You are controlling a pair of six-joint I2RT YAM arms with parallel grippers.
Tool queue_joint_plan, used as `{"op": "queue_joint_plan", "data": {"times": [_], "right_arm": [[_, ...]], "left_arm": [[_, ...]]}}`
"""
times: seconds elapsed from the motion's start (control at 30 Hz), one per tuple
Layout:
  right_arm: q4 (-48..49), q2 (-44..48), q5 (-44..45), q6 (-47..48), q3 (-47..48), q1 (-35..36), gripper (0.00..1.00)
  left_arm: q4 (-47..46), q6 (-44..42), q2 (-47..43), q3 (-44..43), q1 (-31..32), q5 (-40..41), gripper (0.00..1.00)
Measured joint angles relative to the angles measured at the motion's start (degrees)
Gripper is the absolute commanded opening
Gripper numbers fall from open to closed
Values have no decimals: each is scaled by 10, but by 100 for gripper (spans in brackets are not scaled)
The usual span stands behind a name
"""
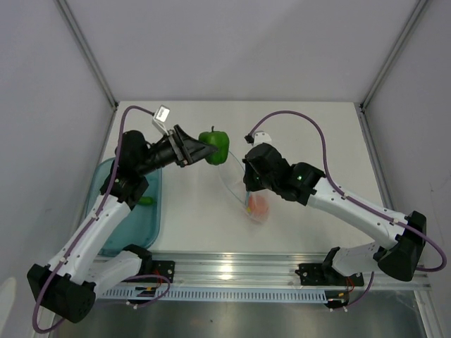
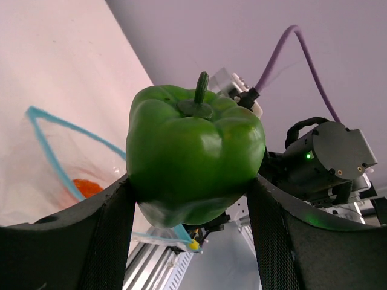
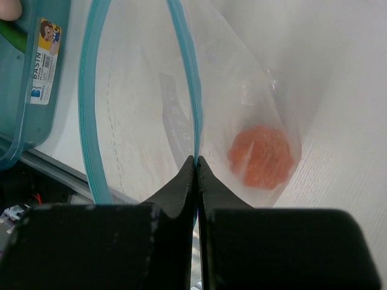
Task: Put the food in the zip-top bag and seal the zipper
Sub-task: Place the fake vegetable in the zipper food storage bag.
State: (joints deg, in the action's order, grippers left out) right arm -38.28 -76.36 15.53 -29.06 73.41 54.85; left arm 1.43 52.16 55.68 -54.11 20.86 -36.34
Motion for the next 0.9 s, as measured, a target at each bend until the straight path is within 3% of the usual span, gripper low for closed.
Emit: {"op": "queue_joint_plan", "data": {"times": [0.17, 0.43, 0.9], "right_arm": [[0, 0, 0, -7, 0, 3, 0], [2, 1, 0, -14, 0, 6, 0], [5, 17, 5, -25, 0, 9, 0]], "left_arm": [[-49, 22, 35, 6, 35, 0, 1], [-45, 44, 61, 38, 64, 29, 1], [86, 42, 61, 51, 99, 113, 1]]}}
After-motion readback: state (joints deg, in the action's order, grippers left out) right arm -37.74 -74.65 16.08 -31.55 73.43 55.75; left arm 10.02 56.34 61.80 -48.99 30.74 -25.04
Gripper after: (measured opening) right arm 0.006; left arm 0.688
